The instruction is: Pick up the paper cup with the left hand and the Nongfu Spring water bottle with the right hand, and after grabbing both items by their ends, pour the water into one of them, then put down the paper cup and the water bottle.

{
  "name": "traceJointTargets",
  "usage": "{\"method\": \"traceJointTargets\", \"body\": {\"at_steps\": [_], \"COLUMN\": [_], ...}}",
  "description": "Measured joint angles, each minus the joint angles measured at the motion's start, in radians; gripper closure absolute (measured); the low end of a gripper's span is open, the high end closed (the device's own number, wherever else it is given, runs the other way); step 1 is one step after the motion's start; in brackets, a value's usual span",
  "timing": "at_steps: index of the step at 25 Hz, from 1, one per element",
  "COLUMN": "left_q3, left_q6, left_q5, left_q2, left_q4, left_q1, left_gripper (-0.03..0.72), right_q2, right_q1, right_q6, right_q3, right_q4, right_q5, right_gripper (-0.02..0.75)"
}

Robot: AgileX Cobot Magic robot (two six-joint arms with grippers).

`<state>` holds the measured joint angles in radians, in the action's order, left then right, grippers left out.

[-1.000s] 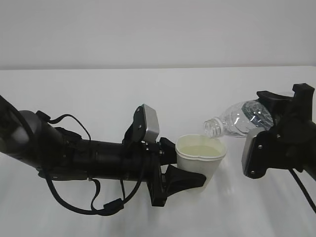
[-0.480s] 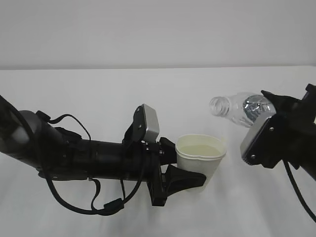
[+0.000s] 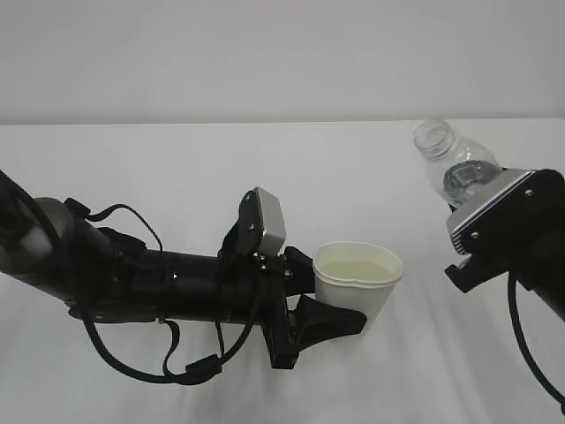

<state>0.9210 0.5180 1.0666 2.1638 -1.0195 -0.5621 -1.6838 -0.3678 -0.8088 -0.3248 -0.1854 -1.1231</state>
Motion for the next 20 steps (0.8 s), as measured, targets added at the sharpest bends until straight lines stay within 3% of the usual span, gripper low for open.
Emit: {"method": "traceJointTargets", "body": {"at_steps": [12, 20], "left_q3": [0.0, 0.0], "left_q6": [0.0, 0.0], "left_q5": [-0.002, 0.019], "left_q2": [0.0, 0.0], "left_q4": [0.028, 0.066], "left_q1": [0.0, 0.0], "left_gripper": [0.274, 0.274], "right_q2": [0.0, -0.008], "right_q1": [0.0, 0.0], "right_q6": [0.449, 0.629], "right_q3": [0.0, -0.003], "right_q4": [-0.005, -0.006], "right_q5": [0.0, 0.0], "right_gripper": [0.36, 0.36]}}
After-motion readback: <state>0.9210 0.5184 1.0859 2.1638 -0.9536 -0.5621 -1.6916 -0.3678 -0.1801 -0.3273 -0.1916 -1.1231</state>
